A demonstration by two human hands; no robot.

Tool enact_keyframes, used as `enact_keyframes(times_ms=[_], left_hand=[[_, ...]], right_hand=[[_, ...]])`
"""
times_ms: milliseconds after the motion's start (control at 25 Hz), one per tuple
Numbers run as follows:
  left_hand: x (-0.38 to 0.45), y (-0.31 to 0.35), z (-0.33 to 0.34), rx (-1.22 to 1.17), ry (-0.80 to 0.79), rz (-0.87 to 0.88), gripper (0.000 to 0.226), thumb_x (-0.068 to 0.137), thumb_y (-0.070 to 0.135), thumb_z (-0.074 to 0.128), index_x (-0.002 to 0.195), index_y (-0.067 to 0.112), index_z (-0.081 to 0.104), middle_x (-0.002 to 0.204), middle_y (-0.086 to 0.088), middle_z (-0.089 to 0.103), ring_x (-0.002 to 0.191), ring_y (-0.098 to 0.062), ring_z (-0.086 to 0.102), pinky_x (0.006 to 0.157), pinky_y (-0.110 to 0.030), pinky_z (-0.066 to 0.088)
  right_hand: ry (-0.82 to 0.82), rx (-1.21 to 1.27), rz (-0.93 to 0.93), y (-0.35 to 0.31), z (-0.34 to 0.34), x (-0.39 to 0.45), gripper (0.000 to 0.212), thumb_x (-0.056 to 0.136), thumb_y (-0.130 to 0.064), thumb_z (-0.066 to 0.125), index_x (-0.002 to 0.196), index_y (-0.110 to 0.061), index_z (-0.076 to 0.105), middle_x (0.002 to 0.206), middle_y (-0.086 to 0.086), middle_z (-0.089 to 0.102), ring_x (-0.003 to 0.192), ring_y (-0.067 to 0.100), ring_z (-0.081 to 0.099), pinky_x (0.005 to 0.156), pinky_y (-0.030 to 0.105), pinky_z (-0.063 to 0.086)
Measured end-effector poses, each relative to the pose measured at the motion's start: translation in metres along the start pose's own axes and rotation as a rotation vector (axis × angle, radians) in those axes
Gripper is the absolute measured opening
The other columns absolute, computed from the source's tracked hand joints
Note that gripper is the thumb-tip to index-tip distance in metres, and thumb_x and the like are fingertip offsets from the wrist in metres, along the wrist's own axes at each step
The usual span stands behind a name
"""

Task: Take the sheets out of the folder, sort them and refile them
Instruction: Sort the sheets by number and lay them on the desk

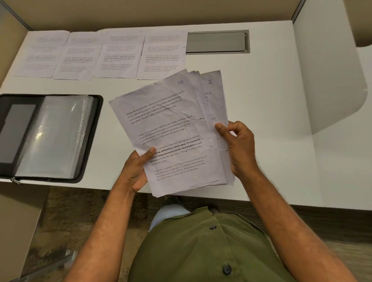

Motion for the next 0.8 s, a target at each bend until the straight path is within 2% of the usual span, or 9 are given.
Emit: enact_keyframes(times_ms=[160,320,520,600,800], left_hand=[[0.007,0.004,-0.002,0.008,0.014,0.005,0.043,0.101,0.003,0.053,0.144,0.007,0.054,0.140,-0.019,0.063,0.128,-0.037,0.061,0.104,-0.056,0.050],[0.017,0.015,0.001,0.070,0.009,0.004,0.040,0.100,0.004,0.055,0.140,0.010,0.057,0.136,-0.016,0.066,0.124,-0.034,0.065,0.101,-0.052,0.054],[0.049,0.038,0.003,0.128,-0.026,-0.033,0.039,0.099,0.005,0.056,0.138,0.012,0.059,0.134,-0.015,0.067,0.123,-0.032,0.066,0.101,-0.050,0.055],[0.069,0.046,-0.002,0.131,0.015,-0.036,0.033,0.099,0.005,0.057,0.131,0.015,0.064,0.133,-0.015,0.068,0.121,-0.032,0.067,0.102,-0.051,0.054],[0.121,0.061,-0.028,0.149,0.150,-0.032,0.029,0.099,0.005,0.062,0.125,0.016,0.067,0.128,-0.012,0.071,0.123,-0.034,0.065,0.110,-0.056,0.047]], right_hand=[[0.055,-0.036,-0.033,-0.003,-0.002,0.009,0.022,0.096,-0.023,0.075,0.086,-0.016,0.056,0.097,-0.002,0.069,0.080,0.004,0.070,0.070,0.022,0.057],[0.116,-0.107,-0.112,-0.006,0.003,0.031,0.018,0.101,-0.023,0.067,0.090,-0.023,0.053,0.089,0.000,0.063,0.079,0.010,0.059,0.073,0.029,0.052],[0.132,-0.124,-0.132,-0.014,0.016,0.074,0.013,0.105,-0.025,0.059,0.098,-0.026,0.049,0.082,-0.002,0.067,0.072,0.010,0.056,0.065,0.028,0.045],[0.144,-0.155,-0.135,-0.020,0.021,0.096,0.012,0.106,-0.026,0.058,0.099,-0.025,0.049,0.084,-0.006,0.070,0.072,0.007,0.062,0.065,0.024,0.049],[0.241,-0.218,-0.169,-0.027,0.017,0.162,0.014,0.104,-0.030,0.061,0.098,-0.024,0.050,0.101,0.008,0.072,0.081,0.011,0.067,0.068,0.023,0.056]])
Point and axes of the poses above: each hand's wrist, its own x-axis towards the middle knuckle, its own z-axis out of the palm, y = z × x, the point moved 6 cm from there along x, towards the middle knuckle
